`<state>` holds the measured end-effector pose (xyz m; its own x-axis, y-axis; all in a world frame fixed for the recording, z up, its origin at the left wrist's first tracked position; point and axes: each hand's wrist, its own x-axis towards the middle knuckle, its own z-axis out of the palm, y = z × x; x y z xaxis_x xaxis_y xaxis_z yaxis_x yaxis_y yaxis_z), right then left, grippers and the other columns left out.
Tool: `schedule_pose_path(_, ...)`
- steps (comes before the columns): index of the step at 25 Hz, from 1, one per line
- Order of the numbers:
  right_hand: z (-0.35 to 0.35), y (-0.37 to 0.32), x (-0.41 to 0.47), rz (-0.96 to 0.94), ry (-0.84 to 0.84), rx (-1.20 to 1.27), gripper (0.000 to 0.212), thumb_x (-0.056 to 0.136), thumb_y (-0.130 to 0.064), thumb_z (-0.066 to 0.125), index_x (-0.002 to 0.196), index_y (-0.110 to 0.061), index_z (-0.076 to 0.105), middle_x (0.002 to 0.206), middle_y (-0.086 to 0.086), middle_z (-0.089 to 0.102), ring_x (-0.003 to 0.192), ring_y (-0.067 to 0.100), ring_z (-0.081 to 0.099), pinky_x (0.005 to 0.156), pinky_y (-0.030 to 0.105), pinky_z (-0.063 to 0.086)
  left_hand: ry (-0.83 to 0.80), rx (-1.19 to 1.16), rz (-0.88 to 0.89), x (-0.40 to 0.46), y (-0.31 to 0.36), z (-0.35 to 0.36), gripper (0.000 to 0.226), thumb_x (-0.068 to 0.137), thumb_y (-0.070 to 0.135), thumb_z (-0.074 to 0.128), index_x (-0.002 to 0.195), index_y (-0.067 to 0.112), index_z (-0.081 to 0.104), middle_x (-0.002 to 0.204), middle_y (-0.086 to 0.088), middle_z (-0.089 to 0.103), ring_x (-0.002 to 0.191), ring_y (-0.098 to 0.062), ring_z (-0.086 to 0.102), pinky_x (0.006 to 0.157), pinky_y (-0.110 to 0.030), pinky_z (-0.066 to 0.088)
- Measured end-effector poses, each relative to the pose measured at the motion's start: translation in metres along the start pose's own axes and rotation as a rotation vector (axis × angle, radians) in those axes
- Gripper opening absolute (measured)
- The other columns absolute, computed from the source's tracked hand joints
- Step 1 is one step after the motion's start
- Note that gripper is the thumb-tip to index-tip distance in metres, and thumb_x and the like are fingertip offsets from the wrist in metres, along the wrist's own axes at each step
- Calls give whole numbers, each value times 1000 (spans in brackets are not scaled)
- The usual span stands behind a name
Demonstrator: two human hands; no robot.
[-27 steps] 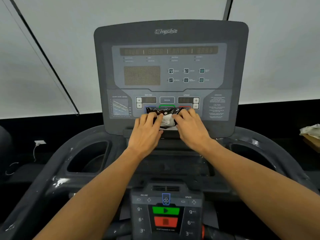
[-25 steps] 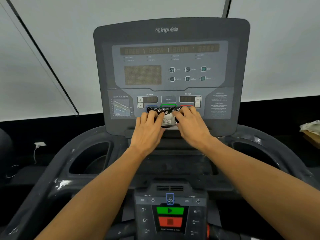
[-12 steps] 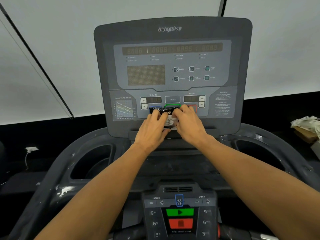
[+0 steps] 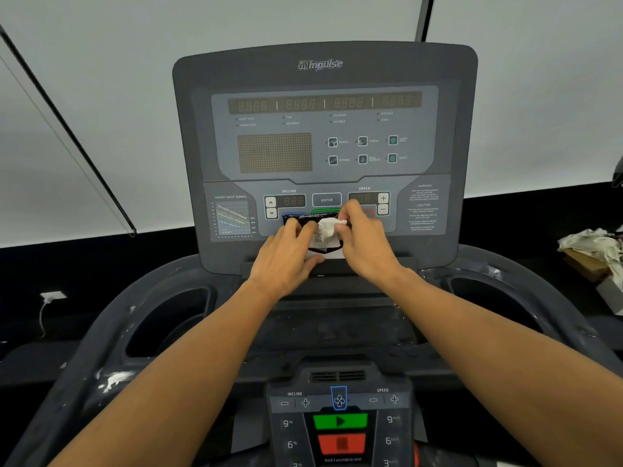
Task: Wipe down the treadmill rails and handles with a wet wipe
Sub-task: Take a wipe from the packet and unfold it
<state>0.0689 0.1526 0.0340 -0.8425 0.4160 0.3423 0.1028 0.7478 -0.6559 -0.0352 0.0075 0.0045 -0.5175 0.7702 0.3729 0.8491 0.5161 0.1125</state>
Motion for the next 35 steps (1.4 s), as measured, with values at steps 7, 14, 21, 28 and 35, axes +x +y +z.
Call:
schedule_pose_path(7, -23, -2, 5, 56, 138, 258, 13, 100, -6, 51, 99, -18, 47, 92, 7, 63, 82, 25, 64, 67, 39, 57, -22, 21, 27, 4, 0, -3, 59, 91, 48, 54, 140, 18, 40, 120, -6, 53, 100, -27, 59, 79, -41, 52)
schedule_pose_path(14, -57, -5, -4, 121, 206, 465, 26, 98, -5, 54, 91, -30, 50, 102, 3, 66, 89, 18, 70, 63, 22, 59, 36, 84, -23, 20, 15, -7, 34, 98, 49, 49, 116, 20, 44, 106, -3, 64, 84, -25, 66, 57, -37, 48)
schedule_pose_path(21, -72, -9, -7, 112, 187, 420, 21, 99, -3, 52, 96, -24, 52, 107, 4, 66, 92, 17, 70, 66, 29, 62, -72, 102, -221, 40, 39, -18, 24, 96, 32, 57, 108, 12, 50, 98, -12, 66, 93, -37, 63, 61, -38, 41)
schedule_pose_path(28, -88, -5, -12, 170, 241, 435, 26, 94, 4, 51, 92, -22, 54, 102, 11, 66, 93, 29, 69, 73, 45, 62, 43, -1055, -210, 47, 89, -83, 25, 104, 30, 47, 105, 13, 66, 91, -7, 72, 82, -19, 69, 71, -31, 55)
schedule_pose_path(35, -116, -32, -39, 210, 294, 486, 20, 91, -3, 61, 102, -20, 58, 105, 9, 69, 92, 21, 70, 75, 42, 63, 76, -858, -108, 42, 121, -101, 10, 84, 15, 77, 92, 16, 70, 80, 3, 68, 68, -6, 61, 64, -16, 50)
